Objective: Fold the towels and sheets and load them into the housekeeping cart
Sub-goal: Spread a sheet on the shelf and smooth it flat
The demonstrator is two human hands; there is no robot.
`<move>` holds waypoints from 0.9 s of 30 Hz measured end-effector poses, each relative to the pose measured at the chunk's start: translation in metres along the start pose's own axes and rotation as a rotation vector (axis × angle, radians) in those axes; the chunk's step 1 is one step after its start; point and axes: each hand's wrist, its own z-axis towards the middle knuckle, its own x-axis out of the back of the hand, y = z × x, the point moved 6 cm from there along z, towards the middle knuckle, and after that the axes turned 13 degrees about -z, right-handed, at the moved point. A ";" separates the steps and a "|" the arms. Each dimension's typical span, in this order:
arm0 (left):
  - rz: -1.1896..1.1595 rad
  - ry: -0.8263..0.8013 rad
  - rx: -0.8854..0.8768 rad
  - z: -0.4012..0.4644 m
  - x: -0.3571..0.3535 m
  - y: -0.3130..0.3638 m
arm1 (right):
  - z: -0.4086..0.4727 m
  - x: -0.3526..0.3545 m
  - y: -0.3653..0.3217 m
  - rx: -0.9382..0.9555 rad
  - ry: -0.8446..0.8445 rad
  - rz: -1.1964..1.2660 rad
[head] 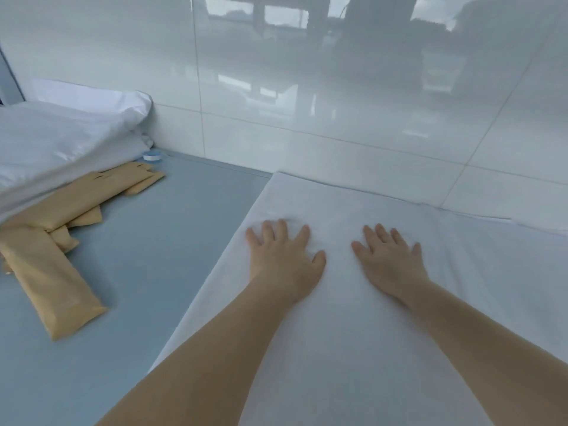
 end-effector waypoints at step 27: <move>-0.002 -0.110 0.126 0.114 -0.024 0.028 | 0.073 -0.024 0.180 -0.119 -0.104 -0.005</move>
